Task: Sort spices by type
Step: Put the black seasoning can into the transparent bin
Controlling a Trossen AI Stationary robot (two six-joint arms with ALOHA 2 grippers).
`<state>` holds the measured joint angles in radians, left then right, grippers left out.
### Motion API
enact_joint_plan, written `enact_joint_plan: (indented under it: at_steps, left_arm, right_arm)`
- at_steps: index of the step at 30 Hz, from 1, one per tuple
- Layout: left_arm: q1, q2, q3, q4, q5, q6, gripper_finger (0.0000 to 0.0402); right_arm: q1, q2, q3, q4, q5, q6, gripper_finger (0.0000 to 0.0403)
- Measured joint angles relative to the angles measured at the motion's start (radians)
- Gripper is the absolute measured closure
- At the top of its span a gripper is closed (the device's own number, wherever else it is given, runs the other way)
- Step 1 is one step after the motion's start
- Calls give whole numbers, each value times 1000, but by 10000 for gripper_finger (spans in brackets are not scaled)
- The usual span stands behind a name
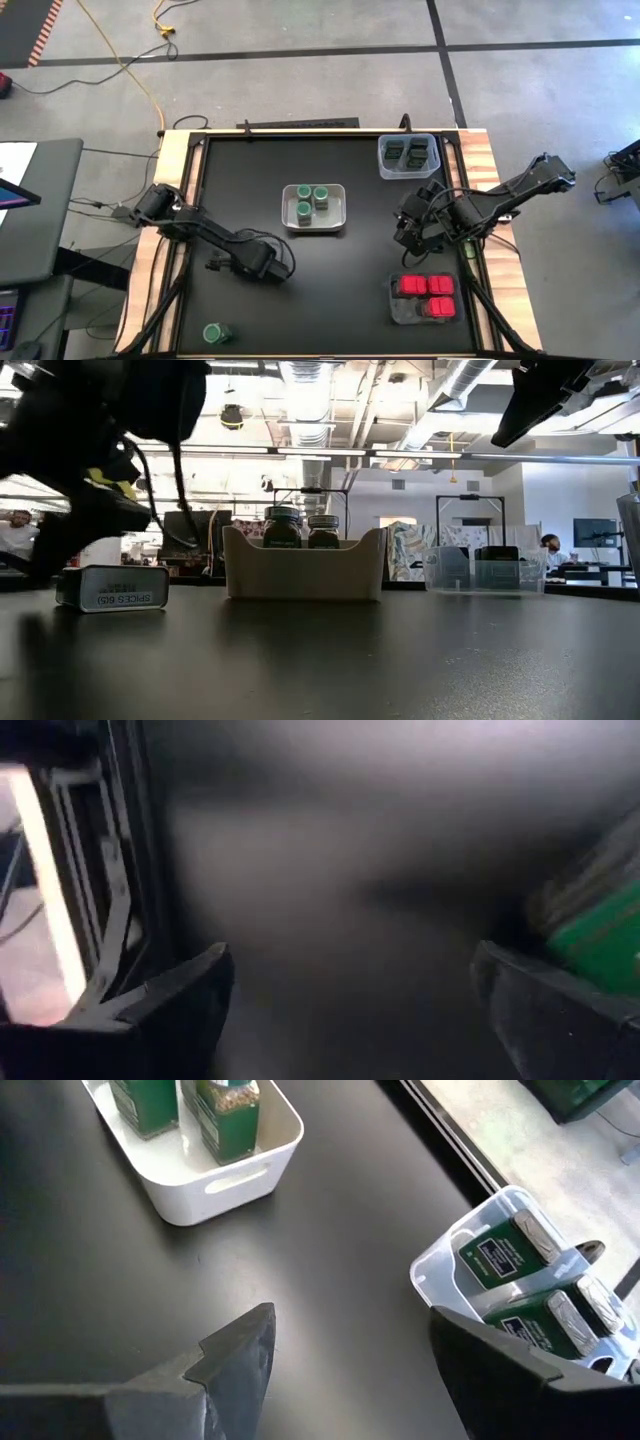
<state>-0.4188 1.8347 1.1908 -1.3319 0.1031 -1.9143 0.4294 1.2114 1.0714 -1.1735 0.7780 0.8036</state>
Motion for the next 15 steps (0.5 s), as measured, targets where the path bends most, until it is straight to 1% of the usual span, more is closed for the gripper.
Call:
enact_joint_plan:
  at_steps: [5,9,15]
  left_arm:
    - [28,0,0,4,-134,-20,12]
    - [36,0,0,17,-284,-77,12]
    - [36,0,0,33,-385,-110,12]
  right_arm:
    - [0,0,0,9,4,0,108]
    - [0,0,0,9,5,0,108]
    - [0,0,0,9,5,1,108]
